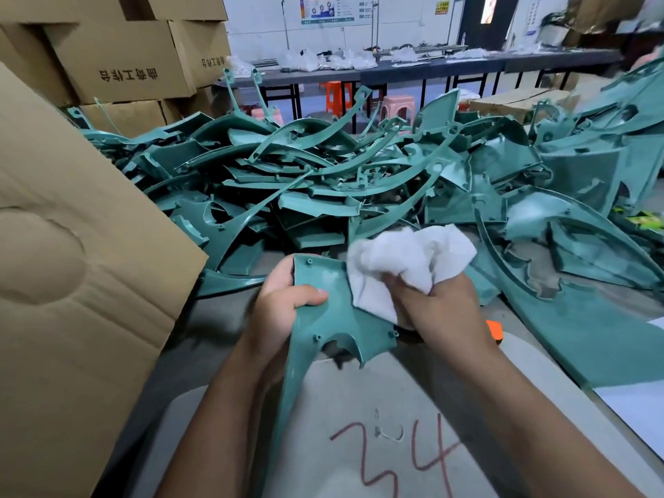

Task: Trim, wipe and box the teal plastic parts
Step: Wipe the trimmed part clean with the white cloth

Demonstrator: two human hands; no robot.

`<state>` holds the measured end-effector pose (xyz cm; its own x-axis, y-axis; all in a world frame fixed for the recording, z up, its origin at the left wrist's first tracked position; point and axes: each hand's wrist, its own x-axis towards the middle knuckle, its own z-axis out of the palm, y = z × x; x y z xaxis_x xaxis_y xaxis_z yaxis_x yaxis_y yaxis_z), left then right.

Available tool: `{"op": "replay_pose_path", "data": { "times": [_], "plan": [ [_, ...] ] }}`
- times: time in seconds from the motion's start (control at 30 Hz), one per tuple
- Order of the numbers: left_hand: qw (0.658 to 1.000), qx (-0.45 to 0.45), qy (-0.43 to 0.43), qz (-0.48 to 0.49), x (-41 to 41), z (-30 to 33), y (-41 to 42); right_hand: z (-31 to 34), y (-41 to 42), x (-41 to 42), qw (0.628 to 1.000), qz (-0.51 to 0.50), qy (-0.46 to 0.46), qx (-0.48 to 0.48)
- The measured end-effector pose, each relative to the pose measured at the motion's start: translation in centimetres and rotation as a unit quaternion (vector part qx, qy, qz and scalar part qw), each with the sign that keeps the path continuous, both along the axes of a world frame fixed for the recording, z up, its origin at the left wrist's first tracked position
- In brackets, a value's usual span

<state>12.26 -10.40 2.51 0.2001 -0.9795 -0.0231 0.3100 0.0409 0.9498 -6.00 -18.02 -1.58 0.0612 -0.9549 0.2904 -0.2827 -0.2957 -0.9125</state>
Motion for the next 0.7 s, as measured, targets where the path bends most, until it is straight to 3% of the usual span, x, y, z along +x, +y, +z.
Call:
{"op": "replay_pose_path", "data": {
  "times": [0.1,0.17,0.27,0.37,0.57,0.7],
  "plan": [
    [1.000,-0.007,0.013,0.006,0.5,0.4,0.2,0.2,-0.9,-0.4,0.974,-0.042,-0.200,0.094],
    [1.000,-0.012,0.013,0.016,1.0,0.6,0.2,0.7,-1.4,-1.0,0.957,-0.076,-0.260,0.101],
    [0.999,-0.025,0.012,0.025,1.6,0.9,0.4,1.1,-1.8,-1.7,0.949,-0.124,-0.274,0.098],
    [0.999,-0.039,0.010,0.026,1.8,1.1,0.6,1.4,-1.7,-1.9,0.954,-0.109,-0.271,0.074],
    [0.998,-0.063,-0.002,0.014,1.9,1.2,0.7,1.9,-0.9,-1.5,0.970,0.012,-0.225,0.093],
    [0.998,-0.065,0.002,0.002,1.9,1.2,0.8,2.2,-0.2,-1.2,0.942,0.144,-0.247,0.178]
  ]
}}
